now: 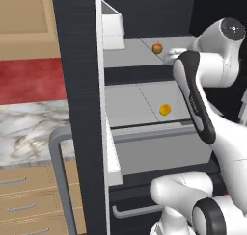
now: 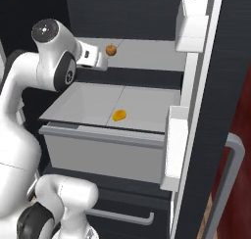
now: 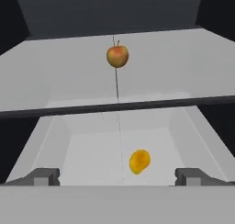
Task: Retrieve the apple and mango from the fridge and place them into the bowl on the dining table.
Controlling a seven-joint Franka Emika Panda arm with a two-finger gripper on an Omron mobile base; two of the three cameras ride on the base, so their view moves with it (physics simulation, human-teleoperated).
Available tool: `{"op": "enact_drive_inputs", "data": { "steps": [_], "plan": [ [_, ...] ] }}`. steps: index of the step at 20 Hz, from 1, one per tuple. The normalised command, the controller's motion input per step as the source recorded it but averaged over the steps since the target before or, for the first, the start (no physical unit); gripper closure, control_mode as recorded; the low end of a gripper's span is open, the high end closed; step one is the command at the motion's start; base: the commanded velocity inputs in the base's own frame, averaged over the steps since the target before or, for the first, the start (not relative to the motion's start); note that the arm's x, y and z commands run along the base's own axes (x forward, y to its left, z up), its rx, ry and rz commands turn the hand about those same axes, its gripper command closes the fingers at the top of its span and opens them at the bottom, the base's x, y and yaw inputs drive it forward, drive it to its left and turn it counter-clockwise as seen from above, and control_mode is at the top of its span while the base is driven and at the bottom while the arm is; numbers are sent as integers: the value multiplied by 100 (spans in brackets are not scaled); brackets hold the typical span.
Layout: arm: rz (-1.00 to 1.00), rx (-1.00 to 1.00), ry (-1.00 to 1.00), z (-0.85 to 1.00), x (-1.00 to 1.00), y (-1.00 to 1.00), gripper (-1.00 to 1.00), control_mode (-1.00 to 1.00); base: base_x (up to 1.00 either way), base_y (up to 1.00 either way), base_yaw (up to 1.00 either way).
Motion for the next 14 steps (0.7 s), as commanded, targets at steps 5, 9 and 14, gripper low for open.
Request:
{"op": "enact_drive_inputs", "data": {
  "steps": [5,9,14],
  "plan": [
    [0,0,0,0,47,-2,-100,-100,0,0,0],
    [0,0,0,0,53,0,-100,-100,0,0,0],
    [0,0,1,0,65,0,-100,-100,0,0,0]
  ]
}}
